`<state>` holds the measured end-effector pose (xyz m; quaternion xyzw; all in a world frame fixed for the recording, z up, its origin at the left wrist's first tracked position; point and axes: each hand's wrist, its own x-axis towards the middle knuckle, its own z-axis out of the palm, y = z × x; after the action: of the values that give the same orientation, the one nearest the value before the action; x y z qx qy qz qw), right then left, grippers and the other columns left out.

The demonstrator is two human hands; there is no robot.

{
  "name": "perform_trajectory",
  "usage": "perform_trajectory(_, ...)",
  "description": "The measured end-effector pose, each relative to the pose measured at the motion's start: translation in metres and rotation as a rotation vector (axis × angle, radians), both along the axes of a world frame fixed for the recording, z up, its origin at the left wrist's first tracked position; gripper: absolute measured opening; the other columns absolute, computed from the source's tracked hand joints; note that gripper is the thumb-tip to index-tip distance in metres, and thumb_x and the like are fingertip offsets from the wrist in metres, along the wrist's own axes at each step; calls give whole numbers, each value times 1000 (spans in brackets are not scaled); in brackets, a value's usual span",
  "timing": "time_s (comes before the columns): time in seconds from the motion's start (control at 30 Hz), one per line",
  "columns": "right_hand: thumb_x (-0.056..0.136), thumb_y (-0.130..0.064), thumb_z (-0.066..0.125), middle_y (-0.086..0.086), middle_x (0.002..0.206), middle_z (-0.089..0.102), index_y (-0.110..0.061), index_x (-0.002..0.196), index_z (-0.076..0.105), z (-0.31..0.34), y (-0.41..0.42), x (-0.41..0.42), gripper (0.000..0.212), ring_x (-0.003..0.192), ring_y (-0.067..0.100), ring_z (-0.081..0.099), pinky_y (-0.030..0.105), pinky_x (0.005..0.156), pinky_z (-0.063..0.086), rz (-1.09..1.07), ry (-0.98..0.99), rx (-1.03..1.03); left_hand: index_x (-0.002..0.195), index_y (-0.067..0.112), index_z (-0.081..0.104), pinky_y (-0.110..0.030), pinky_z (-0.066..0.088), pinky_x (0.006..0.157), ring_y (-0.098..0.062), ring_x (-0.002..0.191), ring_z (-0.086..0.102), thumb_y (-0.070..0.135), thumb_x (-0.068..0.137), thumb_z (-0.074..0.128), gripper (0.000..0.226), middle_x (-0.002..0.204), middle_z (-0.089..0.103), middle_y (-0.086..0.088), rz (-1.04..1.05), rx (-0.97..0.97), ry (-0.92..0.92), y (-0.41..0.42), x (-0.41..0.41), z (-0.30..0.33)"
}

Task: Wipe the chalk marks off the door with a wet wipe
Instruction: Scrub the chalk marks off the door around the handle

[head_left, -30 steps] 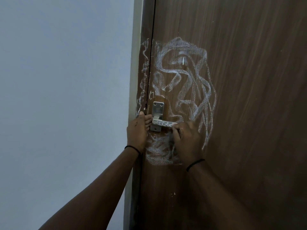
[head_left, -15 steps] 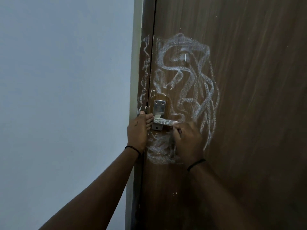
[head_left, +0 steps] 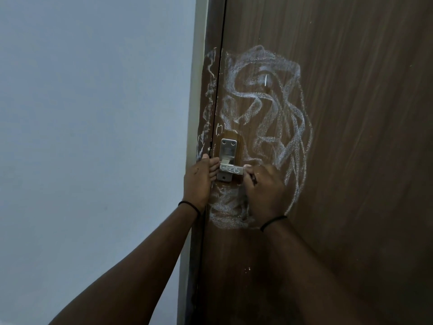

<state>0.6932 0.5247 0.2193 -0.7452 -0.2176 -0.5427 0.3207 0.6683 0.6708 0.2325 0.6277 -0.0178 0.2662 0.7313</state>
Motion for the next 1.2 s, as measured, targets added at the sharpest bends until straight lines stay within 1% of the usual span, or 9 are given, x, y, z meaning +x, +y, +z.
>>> perform_trajectory(0.1,79,-1,75,7,87,66,-8,86,73,-6,16,-3,10,80,18,61,29,75,50,33,0,-71,130,3,58,-38,46,106,-21,117,62,36,106,29,51,128,64,-15,-25,2,14,1,-3,-1)
perform_trajectory(0.2,80,-3,76,5,88,68,-9,89,74,-17,10,-1,11,83,18,62,23,79,44,22,13,-65,131,4,58,-37,46,106,-19,117,61,38,105,29,51,129,64,-13,-42,31,18,4,-5,-2)
perform_trajectory(0.33,84,-8,74,3,87,66,-11,91,74,-5,8,1,8,78,11,57,20,72,44,8,31,68,132,6,57,-38,43,108,-19,120,60,38,106,25,52,131,63,-11,-56,76,21,5,-5,-1)
perform_trajectory(0.4,85,-8,72,4,88,66,-10,89,74,0,20,-1,5,80,12,58,16,74,40,25,54,32,132,5,57,-36,44,107,-19,120,59,39,106,24,54,131,62,-12,-56,78,15,6,-4,0)
perform_trajectory(0.53,85,-6,71,7,91,68,-8,93,75,-13,28,-5,10,86,21,62,29,78,50,43,101,-61,132,5,57,-26,46,100,-16,117,60,38,106,25,53,131,62,-11,-55,80,3,8,-4,-3)
perform_trajectory(0.7,85,-11,73,4,88,68,-11,90,75,-6,23,-5,5,80,16,63,18,72,43,49,94,98,132,4,57,-26,47,100,-17,118,61,37,106,26,52,130,63,-12,-78,66,-5,8,-3,-5)
perform_trajectory(0.87,87,-12,70,8,93,69,-9,94,75,-7,45,-7,10,88,24,64,40,78,53,87,119,-53,133,3,56,-29,47,103,-19,119,61,37,106,27,52,131,63,-13,-76,47,-9,10,-4,-7)
perform_trajectory(1.03,86,-13,70,5,89,68,-13,90,74,0,31,-3,5,81,21,63,39,70,54,42,103,83,133,3,56,-25,48,99,-17,118,61,37,106,25,53,130,63,-12,-103,65,-6,11,-4,-5)
perform_trajectory(1.2,85,-11,68,7,86,66,-11,86,73,3,55,-6,6,81,23,59,39,73,51,44,111,-104,133,4,55,-27,48,99,-18,116,62,41,106,19,59,128,64,-12,-94,31,-22,13,-3,-7)
